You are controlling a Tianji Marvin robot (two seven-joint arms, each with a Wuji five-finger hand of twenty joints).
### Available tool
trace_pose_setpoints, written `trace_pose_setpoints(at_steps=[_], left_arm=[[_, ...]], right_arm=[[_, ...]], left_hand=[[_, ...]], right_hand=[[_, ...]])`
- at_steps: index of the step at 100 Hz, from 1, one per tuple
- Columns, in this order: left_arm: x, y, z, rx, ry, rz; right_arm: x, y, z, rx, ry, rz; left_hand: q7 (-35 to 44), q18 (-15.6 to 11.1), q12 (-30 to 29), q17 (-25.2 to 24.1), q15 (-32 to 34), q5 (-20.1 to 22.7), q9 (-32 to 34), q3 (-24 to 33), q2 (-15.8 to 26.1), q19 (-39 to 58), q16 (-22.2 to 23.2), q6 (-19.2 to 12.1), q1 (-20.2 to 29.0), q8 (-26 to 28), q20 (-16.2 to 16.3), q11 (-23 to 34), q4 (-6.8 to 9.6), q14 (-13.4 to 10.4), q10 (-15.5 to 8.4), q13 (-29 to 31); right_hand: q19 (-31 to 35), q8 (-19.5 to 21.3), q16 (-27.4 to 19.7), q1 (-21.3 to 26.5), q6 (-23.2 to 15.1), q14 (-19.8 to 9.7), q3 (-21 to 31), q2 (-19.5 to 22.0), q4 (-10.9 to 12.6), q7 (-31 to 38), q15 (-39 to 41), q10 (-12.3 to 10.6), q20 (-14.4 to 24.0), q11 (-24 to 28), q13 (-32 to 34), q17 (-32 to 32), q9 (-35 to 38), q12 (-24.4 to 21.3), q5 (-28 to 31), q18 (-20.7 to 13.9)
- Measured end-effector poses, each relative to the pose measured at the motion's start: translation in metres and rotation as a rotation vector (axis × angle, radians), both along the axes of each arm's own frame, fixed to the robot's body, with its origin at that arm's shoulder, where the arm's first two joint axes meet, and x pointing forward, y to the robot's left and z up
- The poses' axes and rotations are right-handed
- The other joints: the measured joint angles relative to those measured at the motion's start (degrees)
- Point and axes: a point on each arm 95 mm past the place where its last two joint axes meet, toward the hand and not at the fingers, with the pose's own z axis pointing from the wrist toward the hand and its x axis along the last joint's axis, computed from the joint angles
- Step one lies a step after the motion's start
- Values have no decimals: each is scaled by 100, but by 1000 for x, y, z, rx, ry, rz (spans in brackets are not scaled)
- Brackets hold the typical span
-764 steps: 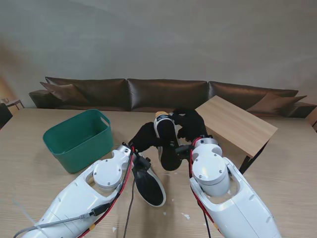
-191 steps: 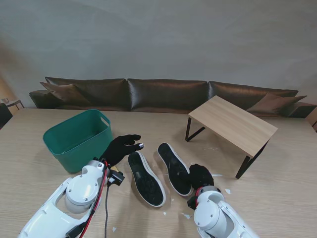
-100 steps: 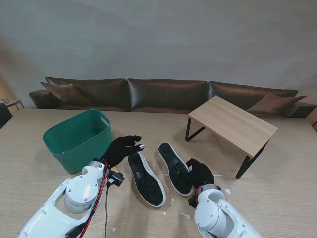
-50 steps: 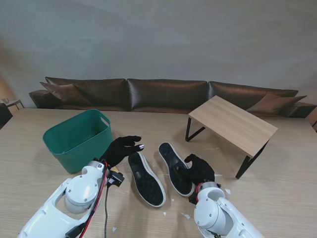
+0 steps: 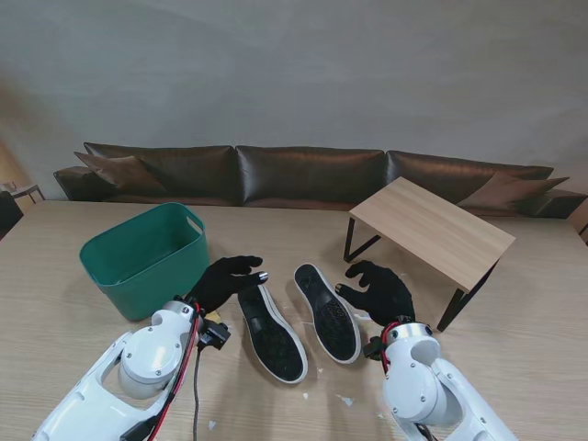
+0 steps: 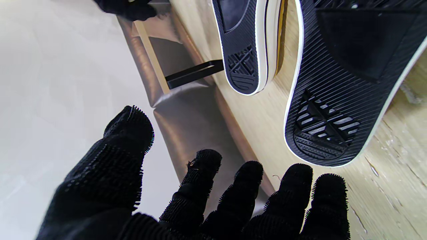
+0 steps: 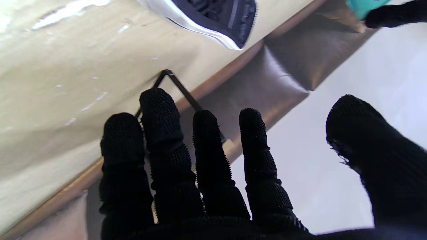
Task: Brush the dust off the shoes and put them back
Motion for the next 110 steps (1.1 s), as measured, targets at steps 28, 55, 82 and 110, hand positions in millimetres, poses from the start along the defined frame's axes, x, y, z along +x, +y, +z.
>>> trace_pose_setpoints(at_steps=[28,55,82,110], left_arm=[[-9,-2,-1,58,12,-24],[-26,-3,2,156,4,-53],[-59,12,8,302,-24,-25],[-84,42,3,525,-26,94]], right_arm=[[2,-26,16,94,-95,128],[5,-37,5,97,-84,181],[9,-42,-3,97,-71,169],[6,-39,-3,109,-64,172]], left_hand=[[0,-87,0,-154,-62,10,0,-6,0,-65,38,-55,27,4,12,0,0,-114,-68,-111],[0,-214,0,-287,-118,21,-4,-61,9,-64,38,-70,56,6,71,0,44,-263,-140,-147],[2,-276,0,-338,-119,71,-5,-62,9,-65,71,-129,56,6,133,0,44,-318,-197,-147],[11,-277,534,-19,330,92,241,107,9,153,772,-129,55,25,755,194,44,-319,-154,-66]], right_hand=[[-1947,207,-1251,5,-320,-277,-137,217,54,-535,-2712,-394,-957,-1117,-707,5,-301,-658,75,-192],[-2563,207,-1369,6,-503,-364,-270,217,55,-872,-3200,-503,-1087,-1393,-758,5,-501,-773,-58,-270],[-2737,213,-1370,6,-503,-365,-268,216,55,-835,-3203,-505,-1087,-1291,-759,5,-493,-773,-69,-273],[-2818,213,-1370,6,-488,-365,-267,216,55,-835,-3203,-505,-1028,-1291,-759,5,-487,-773,-69,-273]])
